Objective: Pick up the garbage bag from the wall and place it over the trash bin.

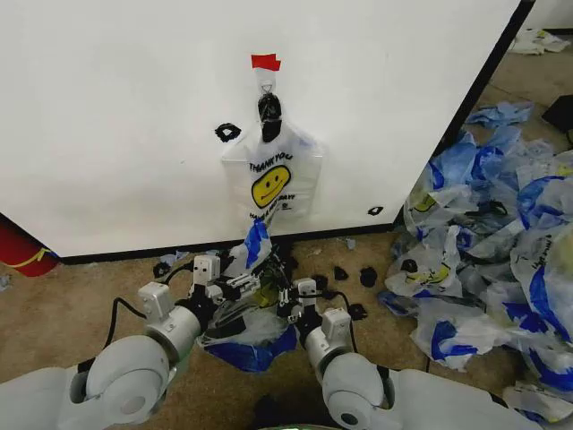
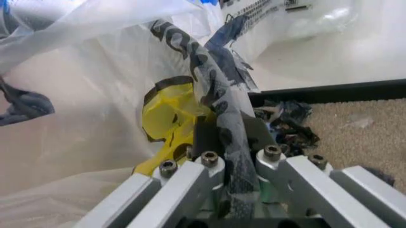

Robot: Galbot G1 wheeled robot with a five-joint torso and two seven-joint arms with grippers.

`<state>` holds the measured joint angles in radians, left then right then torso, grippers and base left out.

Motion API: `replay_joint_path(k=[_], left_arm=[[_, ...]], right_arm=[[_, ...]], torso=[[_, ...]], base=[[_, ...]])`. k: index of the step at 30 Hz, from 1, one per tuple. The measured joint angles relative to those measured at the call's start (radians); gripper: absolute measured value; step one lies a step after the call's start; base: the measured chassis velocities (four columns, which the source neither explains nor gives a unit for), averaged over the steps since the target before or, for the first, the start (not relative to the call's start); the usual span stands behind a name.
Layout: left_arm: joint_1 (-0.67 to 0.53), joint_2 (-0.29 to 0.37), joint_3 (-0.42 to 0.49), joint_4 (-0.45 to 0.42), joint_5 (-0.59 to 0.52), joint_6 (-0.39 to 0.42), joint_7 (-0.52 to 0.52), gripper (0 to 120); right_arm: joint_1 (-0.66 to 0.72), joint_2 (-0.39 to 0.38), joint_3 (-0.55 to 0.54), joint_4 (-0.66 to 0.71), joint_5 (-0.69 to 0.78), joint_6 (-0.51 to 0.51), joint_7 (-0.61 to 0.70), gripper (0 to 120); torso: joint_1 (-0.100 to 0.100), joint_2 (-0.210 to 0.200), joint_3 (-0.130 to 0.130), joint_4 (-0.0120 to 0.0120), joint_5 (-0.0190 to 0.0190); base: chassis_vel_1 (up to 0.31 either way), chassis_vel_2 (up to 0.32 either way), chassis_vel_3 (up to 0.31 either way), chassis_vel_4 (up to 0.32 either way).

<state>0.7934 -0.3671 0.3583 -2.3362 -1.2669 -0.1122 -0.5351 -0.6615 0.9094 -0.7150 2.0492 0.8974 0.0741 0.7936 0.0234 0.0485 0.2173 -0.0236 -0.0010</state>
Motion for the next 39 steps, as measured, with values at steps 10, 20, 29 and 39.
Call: replay_joint_path(k=[10, 20, 29, 39], left_arm=[[-0.006, -0.015, 0.015, 0.010, -0.002, -0.001, -0.003, 36], [-0.007, -0.031, 0.024, 0.022, -0.001, -0.004, -0.004, 0], [0.004, 0.006, -0.014, 0.008, -0.001, -0.015, -0.005, 0], [0.034, 0.062, -0.101, -0.002, -0.006, -0.020, -0.008, 0]], right_arm=[[-0.025, -0.002, 0.025, -0.008, -0.017, 0.005, -0.008, 0], [-0.048, 0.001, 0.048, -0.009, -0.024, 0.008, -0.014, 0], [-0.081, -0.016, 0.085, -0.009, -0.028, 0.017, -0.033, 0], [-0.162, -0.069, 0.154, 0.026, -0.028, 0.036, -0.078, 0]], torso=[[0.000, 0.000, 0.000, -0.0001, 0.0000], [0.000, 0.000, 0.000, -0.0001, 0.0000], [0.000, 0.000, 0.000, 0.0000, 0.0000], [0.000, 0.000, 0.000, -0.0001, 0.0001]], base=[[0.000, 0.000, 0.000, 0.000], [0.000, 0.000, 0.000, 0.000], [0.000, 0.000, 0.000, 0.000], [0.000, 0.000, 0.000, 0.000]])
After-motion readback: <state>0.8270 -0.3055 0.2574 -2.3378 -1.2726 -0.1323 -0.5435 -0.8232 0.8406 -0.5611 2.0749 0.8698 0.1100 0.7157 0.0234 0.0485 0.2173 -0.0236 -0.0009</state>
